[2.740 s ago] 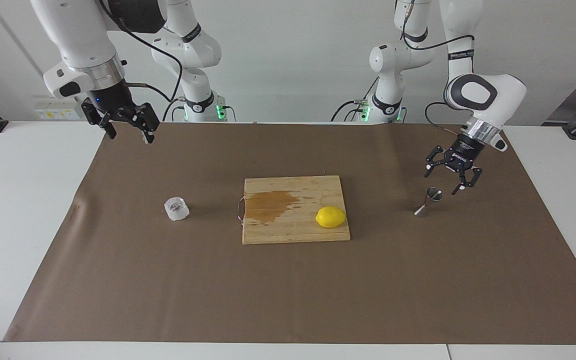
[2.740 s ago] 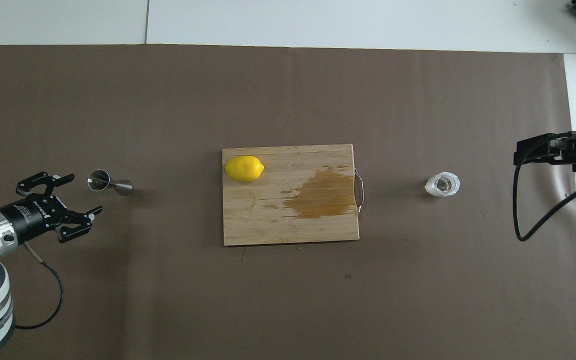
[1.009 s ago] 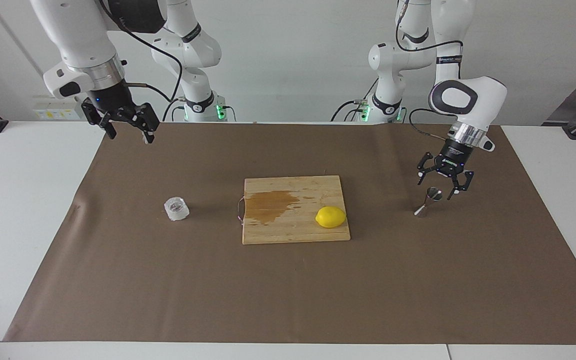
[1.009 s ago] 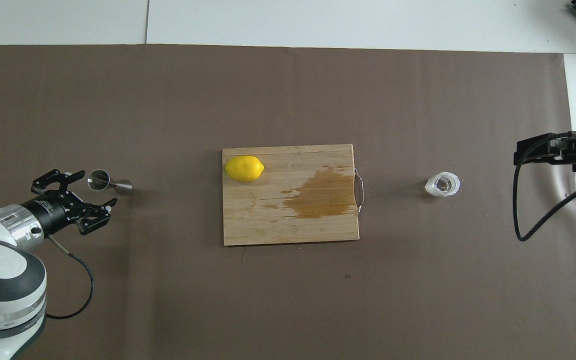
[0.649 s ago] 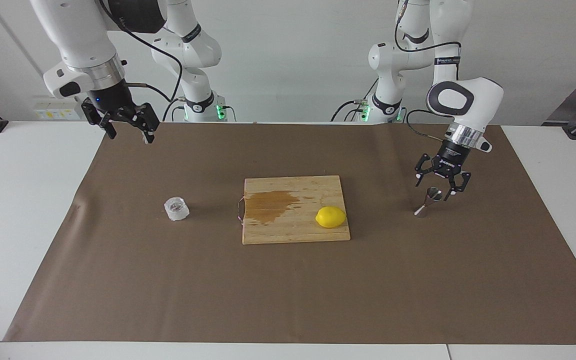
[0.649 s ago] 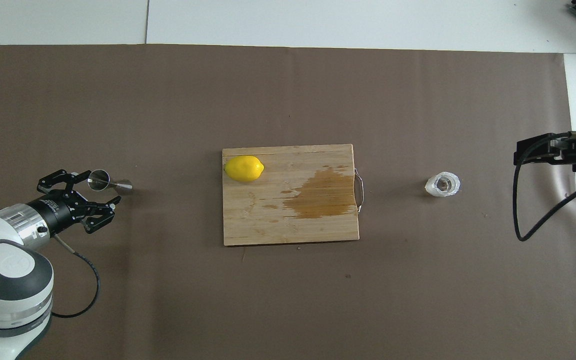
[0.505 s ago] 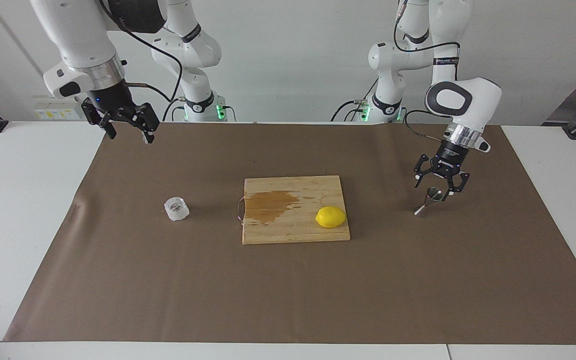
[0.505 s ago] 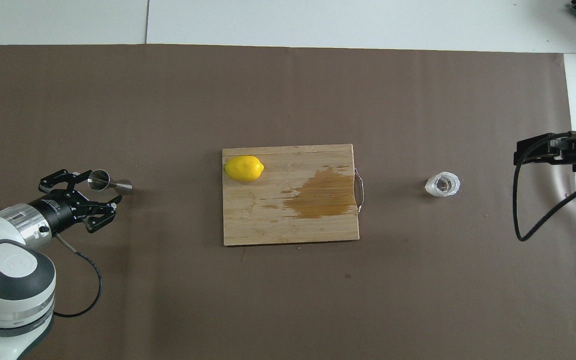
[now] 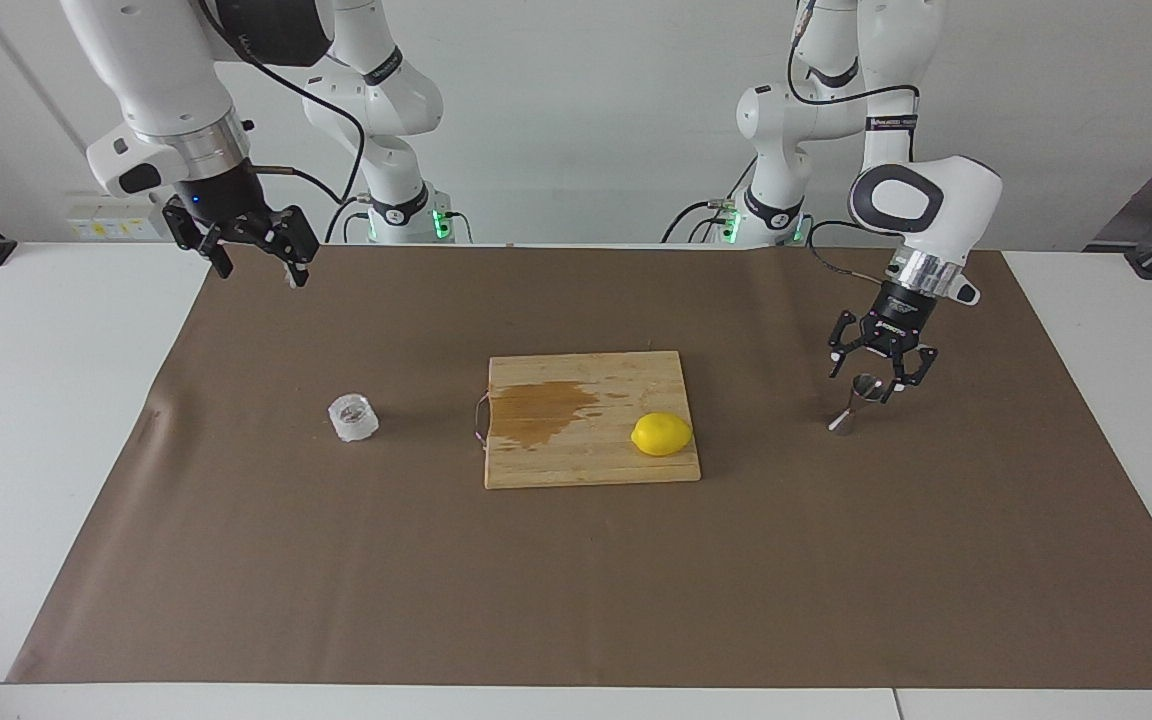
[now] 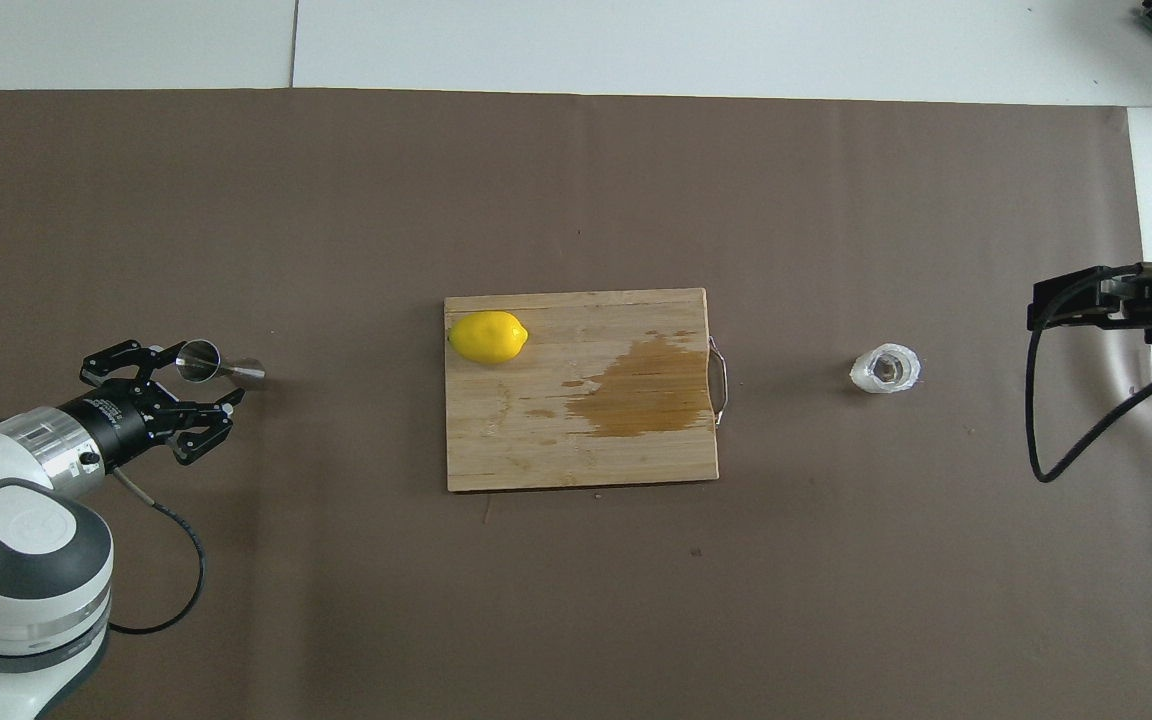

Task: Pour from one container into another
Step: 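Close the left gripper around the metal jigger, then lift the jigger with the left gripper and carry it over the board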

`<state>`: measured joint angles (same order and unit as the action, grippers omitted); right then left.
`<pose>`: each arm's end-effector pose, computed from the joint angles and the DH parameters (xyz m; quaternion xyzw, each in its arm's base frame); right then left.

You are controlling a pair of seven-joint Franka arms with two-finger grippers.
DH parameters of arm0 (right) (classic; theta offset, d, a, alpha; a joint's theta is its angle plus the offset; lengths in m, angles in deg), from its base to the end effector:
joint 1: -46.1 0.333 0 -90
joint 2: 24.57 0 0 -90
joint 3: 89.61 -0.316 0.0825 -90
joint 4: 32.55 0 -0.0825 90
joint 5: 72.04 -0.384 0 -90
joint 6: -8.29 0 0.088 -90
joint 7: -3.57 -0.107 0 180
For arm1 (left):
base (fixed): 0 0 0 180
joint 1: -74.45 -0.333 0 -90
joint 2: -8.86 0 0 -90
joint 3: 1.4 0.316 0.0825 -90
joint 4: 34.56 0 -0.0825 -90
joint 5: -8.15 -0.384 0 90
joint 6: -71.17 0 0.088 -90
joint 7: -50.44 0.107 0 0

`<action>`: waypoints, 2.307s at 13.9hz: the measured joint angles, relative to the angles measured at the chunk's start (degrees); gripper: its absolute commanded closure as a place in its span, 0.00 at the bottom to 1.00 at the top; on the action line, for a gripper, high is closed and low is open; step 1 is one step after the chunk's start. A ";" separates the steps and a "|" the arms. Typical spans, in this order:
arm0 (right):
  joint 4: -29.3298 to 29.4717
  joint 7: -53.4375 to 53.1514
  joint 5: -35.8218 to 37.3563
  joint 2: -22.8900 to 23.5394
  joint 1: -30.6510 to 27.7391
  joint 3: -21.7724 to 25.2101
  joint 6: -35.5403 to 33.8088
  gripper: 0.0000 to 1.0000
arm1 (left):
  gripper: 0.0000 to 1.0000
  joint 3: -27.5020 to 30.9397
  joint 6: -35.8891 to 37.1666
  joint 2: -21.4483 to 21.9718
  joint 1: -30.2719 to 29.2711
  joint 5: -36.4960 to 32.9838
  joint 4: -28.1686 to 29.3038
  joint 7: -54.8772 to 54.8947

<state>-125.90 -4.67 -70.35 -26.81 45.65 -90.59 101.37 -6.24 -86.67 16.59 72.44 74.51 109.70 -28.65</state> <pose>0.5472 0.0022 0.6232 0.9975 -0.0667 0.0183 0.0137 0.4676 0.0148 0.3508 0.3645 0.8702 -0.0725 0.3234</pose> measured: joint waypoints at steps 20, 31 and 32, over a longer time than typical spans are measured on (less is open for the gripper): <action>0.00 0.00 0.00 0.00 0.00 0.00 0.00 0.00 | 0.43 0.40 -0.43 -0.95 -0.01 0.02 -1.68 -0.35; 0.00 0.00 0.00 0.00 0.00 0.00 0.00 0.00 | 1.00 0.35 -0.21 -1.28 0.01 0.04 -3.18 -1.44; 0.00 0.00 0.00 0.00 0.00 0.00 0.00 0.00 | 1.00 0.29 0.96 -1.43 0.06 0.04 -4.46 -2.16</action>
<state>-125.90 -4.67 -70.35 -26.81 45.65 -90.59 101.37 -5.95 -85.71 15.16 72.49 74.55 105.25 -30.81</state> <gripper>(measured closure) 0.000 0.498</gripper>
